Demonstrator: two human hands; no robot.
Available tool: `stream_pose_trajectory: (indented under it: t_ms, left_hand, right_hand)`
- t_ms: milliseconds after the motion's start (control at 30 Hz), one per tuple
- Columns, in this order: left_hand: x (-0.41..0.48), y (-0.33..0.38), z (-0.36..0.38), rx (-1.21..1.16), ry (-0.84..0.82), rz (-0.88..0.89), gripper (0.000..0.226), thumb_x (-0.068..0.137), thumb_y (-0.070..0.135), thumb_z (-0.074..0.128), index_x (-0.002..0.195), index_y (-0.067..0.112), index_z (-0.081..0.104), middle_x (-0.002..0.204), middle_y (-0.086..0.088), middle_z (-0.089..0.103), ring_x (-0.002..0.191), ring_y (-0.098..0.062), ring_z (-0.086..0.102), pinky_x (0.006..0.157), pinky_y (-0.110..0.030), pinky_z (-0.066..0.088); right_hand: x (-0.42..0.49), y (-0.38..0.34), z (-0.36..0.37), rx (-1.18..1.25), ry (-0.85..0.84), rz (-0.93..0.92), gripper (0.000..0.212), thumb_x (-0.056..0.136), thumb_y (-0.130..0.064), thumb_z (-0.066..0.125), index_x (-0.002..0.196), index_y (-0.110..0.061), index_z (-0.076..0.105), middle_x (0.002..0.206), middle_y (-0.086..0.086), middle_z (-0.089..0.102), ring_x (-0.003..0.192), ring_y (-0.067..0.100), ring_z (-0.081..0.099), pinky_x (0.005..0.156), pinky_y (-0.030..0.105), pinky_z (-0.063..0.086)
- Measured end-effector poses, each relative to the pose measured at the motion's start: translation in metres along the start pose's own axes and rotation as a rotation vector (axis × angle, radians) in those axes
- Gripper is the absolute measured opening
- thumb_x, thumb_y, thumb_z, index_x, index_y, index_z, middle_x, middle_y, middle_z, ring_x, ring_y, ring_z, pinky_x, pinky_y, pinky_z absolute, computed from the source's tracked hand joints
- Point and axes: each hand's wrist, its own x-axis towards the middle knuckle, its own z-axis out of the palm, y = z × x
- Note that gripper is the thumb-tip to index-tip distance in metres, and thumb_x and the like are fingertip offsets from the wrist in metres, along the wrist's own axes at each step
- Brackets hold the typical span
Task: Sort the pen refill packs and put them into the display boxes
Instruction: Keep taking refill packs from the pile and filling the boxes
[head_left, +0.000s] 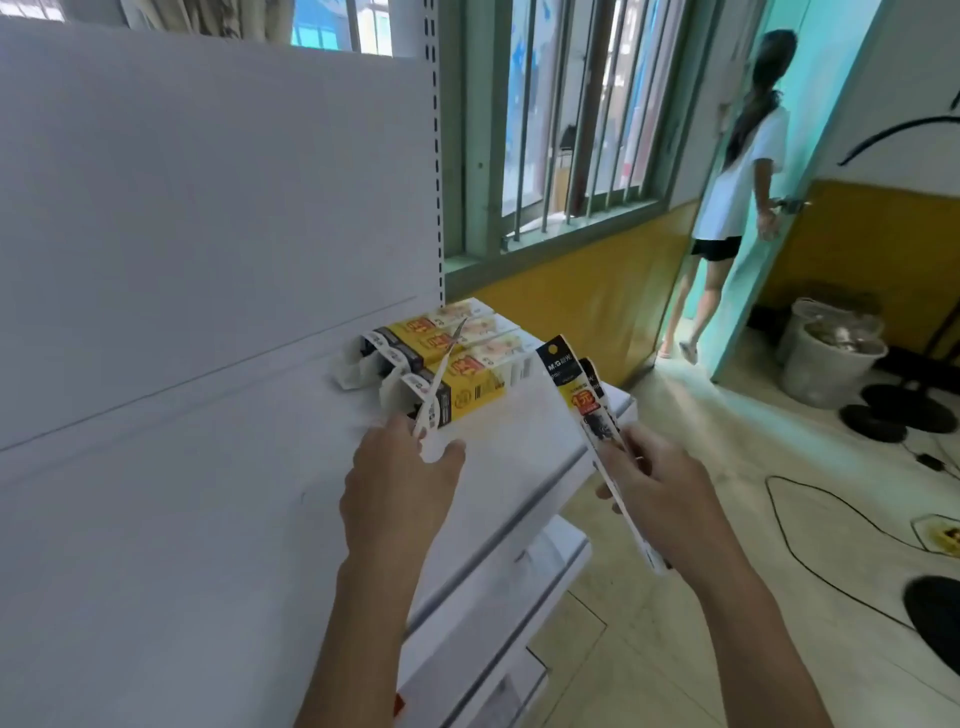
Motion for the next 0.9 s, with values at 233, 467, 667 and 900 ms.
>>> stream_pose_trajectory:
  t_ms: [233,467,667,900]
  left_hand:
    - [0.050,0.019,0.029,0.184,0.090,-0.131,0.036,0.084,0.040,0.062,0.111,0.019,0.050,0.103,-0.002,0.054,0.087,-0.023,0.055,0.066,-0.032,0.041]
    - [0.065,0.032,0.020,0.107,0.644,0.061,0.008,0.085,0.018,0.063,0.090,0.012,0.066,0.084,-0.007,0.063,0.083,-0.028,0.058,0.060,-0.024,0.037]
    - [0.059,0.080,0.024,0.164,0.961,0.440,0.018,0.077,0.015,0.053,0.086,0.017,0.069,0.090,0.004,0.054,0.067,-0.004,0.048,0.049,-0.013,0.033]
    - [0.055,0.105,0.065,0.157,0.923,0.533,0.024,0.078,0.012,0.056,0.096,0.026,0.063,0.098,0.007,0.052,0.067,0.000,0.053,0.057,-0.007,0.039]
  right_hand:
    - [0.091,-0.011,0.005,0.091,-0.036,-0.129,0.015,0.094,-0.025,0.046,0.086,-0.027,0.058,0.075,-0.005,0.065,0.070,0.001,0.063,0.063,0.031,0.049]
    - [0.176,-0.050,0.016,0.499,-0.064,-0.386,0.012,0.089,-0.019,0.057,0.083,-0.029,0.058,0.075,-0.014,0.065,0.067,-0.005,0.061,0.054,0.009,0.045]
    - [0.217,-0.084,-0.010,1.072,-0.135,-0.532,0.017,0.078,-0.019,0.068,0.065,-0.025,0.059,0.066,-0.006,0.061,0.062,0.011,0.055,0.053,0.016,0.041]
    - [0.222,-0.110,-0.015,1.327,-0.228,-0.637,0.018,0.077,-0.015,0.072,0.072,-0.020,0.055,0.072,-0.004,0.062,0.071,0.017,0.058,0.064,0.028,0.053]
